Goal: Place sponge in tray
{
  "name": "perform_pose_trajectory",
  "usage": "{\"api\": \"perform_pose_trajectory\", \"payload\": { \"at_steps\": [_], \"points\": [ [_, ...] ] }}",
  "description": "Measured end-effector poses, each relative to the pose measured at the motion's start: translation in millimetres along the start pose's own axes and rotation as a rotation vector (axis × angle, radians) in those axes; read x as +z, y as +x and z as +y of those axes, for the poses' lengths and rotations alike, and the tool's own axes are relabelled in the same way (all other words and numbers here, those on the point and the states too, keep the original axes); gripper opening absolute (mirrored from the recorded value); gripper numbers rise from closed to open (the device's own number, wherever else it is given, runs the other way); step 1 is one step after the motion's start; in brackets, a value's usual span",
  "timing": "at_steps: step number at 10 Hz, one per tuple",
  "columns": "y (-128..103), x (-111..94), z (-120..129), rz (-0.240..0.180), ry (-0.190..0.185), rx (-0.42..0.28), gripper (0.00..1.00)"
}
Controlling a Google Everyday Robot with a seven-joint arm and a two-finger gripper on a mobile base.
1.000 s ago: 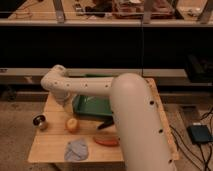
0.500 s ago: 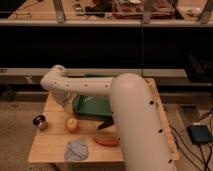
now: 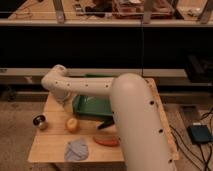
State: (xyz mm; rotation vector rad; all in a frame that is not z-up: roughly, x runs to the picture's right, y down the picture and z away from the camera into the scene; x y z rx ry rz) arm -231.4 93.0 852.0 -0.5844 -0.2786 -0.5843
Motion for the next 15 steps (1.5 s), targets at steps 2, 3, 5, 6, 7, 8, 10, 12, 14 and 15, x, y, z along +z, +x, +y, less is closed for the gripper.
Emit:
{"api": "perform_pose_trajectory", "payload": {
  "at_steps": [2, 3, 5, 6, 7, 8, 10, 12, 14, 15],
  "points": [
    [2.0, 19.4, -3.2, -0.006, 0.014, 0.005, 0.65],
    [0.7, 23.9, -6.3, 0.006, 0.023, 0.004, 0.65],
    [2.1, 27.7, -8.7, 0.039, 0.030, 0.002, 0.65],
    [3.4, 29.9, -10.6, 0.061, 0.032, -0.001, 0.65],
    [4.3, 31.4, -11.1, 0.071, 0.031, -0.003, 0.65],
    [7.1, 33.1, -10.9, 0.079, 0.029, -0.002, 0.65],
    [13.3, 39.3, -9.6, 0.078, 0.019, 0.003, 0.61],
    [19.0, 50.2, -6.0, 0.068, 0.008, -0.001, 0.40],
    [20.7, 49.7, -5.2, 0.062, 0.017, -0.008, 0.21],
    [20.6, 44.2, -5.8, 0.067, 0.029, -0.017, 0.11]
  ]
}}
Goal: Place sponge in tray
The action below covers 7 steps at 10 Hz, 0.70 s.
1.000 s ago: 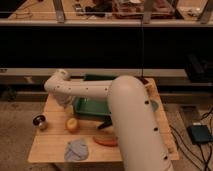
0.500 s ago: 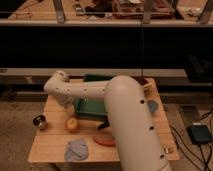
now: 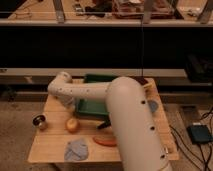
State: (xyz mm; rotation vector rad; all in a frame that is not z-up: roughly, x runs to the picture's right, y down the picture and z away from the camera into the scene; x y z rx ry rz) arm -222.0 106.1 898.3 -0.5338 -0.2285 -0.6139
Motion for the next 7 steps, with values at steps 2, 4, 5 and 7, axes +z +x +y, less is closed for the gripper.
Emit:
{"api": "perform_pose_trajectory", "payload": {
  "at_steps": [2, 4, 5, 7],
  "points": [
    [3.9, -21.8, -2.7, 0.011, 0.035, -0.002, 0.00],
    [12.4, -51.8, -4.2, 0.013, 0.089, 0.008, 0.00],
    [17.8, -71.8, -5.4, 0.010, 0.127, 0.016, 0.00],
    [33.7, -108.0, -4.1, 0.001, 0.199, 0.037, 0.00]
  ]
}}
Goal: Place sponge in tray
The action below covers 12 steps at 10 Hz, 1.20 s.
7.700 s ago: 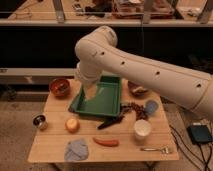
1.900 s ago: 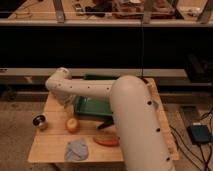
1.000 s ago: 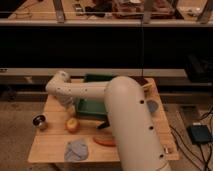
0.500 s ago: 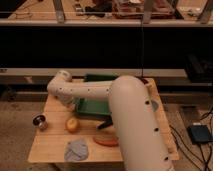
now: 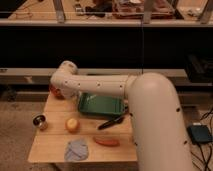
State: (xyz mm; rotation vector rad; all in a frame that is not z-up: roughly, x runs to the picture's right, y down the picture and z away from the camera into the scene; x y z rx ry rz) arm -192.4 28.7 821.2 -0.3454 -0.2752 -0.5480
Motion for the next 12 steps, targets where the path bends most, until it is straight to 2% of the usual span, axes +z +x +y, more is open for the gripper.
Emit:
{"api": "perform_pose_trajectory", "payload": {
  "at_steps": [1, 2, 3, 5, 6, 8, 9, 10, 12],
  "points": [
    [15.9, -22.5, -0.3, -0.001, 0.047, 0.022, 0.00],
    [30.8, -36.6, 2.8, 0.000, 0.079, 0.045, 0.00],
    [43.1, -43.9, 6.6, 0.004, 0.091, 0.065, 0.00],
    [62.9, -48.6, 17.3, 0.004, 0.085, 0.118, 0.00],
    [75.2, -44.8, 26.6, -0.001, 0.079, 0.152, 0.00],
    [96.0, -22.8, 52.6, -0.049, 0.059, 0.235, 0.00],
    [105.8, -5.4, 67.8, -0.079, 0.046, 0.276, 0.00],
    [113.1, 11.5, 82.1, -0.108, 0.032, 0.308, 0.04],
    [123.7, 39.5, 105.7, -0.165, 0.006, 0.365, 0.26]
  ]
}}
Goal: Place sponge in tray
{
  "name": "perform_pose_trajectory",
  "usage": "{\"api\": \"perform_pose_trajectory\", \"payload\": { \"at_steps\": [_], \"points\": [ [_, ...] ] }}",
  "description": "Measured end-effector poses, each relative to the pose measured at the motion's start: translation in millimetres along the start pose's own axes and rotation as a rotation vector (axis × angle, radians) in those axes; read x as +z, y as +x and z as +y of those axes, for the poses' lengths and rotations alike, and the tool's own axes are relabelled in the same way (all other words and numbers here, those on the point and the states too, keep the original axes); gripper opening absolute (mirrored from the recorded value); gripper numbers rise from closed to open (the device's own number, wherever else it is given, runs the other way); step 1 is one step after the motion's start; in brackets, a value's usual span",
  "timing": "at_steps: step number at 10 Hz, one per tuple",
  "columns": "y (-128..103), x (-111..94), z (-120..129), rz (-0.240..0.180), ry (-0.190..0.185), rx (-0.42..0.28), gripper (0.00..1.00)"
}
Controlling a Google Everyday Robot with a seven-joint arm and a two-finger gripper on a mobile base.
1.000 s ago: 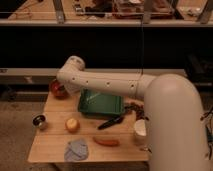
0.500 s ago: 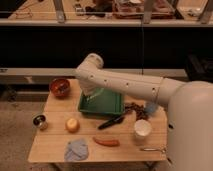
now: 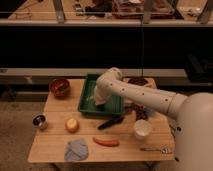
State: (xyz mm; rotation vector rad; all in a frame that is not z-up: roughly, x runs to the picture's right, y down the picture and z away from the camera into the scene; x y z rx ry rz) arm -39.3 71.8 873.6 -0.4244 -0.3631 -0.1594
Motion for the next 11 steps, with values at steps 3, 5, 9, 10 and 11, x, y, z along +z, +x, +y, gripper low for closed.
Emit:
{"api": "perform_pose_trajectory", "payload": {
  "at_steps": [3, 5, 9, 10, 11],
  "points": [
    [11.0, 3.3, 5.7, -0.028, -0.001, 0.021, 0.56],
    [9.4, -2.2, 2.3, -0.041, 0.004, 0.014, 0.75],
    [10.2, -13.0, -5.9, -0.066, 0.014, 0.014, 0.80],
    [10.8, -15.3, -8.2, -0.065, 0.009, 0.018, 0.80],
    [8.1, -14.9, -9.2, -0.066, 0.007, 0.015, 0.80]
  ]
}}
